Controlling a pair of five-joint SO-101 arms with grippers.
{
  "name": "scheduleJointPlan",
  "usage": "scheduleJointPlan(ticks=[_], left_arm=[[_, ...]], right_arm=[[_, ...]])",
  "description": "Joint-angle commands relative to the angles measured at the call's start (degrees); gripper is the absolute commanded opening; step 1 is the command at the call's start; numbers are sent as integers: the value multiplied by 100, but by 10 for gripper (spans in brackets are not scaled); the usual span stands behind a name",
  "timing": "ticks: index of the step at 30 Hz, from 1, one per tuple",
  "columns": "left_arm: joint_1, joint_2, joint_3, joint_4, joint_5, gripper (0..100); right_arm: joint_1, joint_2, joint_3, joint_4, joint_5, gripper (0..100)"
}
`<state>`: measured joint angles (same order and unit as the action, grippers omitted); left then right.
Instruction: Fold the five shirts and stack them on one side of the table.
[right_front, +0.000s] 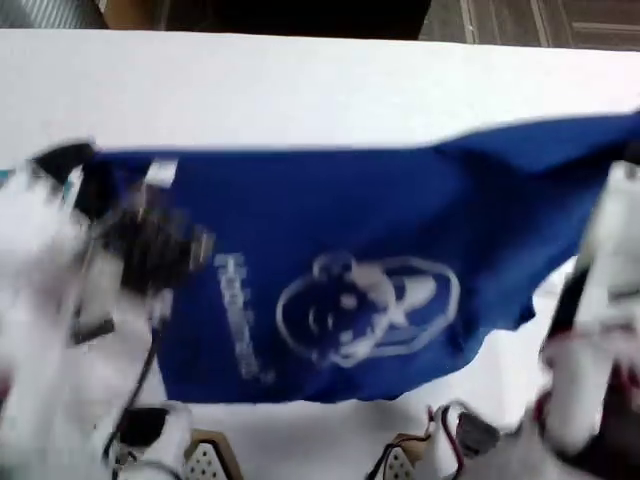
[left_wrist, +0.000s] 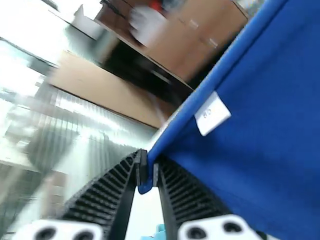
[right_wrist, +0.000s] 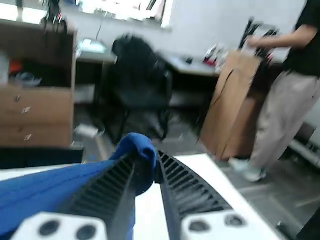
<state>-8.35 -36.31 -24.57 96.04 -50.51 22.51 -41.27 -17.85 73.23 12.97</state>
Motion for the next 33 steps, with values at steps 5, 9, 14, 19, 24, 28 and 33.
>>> scheduleJointPlan(ticks=[5,9,14,19,24,28,33], left_arm=[[-35,2127,-101,-993,-62,24],[-26,3059,-101,-1635,-26,24],[-18,3859,-110,-2470,-26,24],[-18,4132,-119,-3042,-26,24],[-26,4211,-760,-2892,202,24],[26,4695,-796,-2787,281,24],[132,5363,-813,-2347,299,24]], right_arm=[[-558,699,1987,-1727,0,20],[-857,1270,2725,-2642,220,20],[-1086,2273,2866,-3503,659,20],[-1218,3231,2119,-3767,695,20],[-1358,4048,774,-3371,695,20],[-1481,4804,141,-2976,695,20],[-1499,5393,-211,-2387,686,20]])
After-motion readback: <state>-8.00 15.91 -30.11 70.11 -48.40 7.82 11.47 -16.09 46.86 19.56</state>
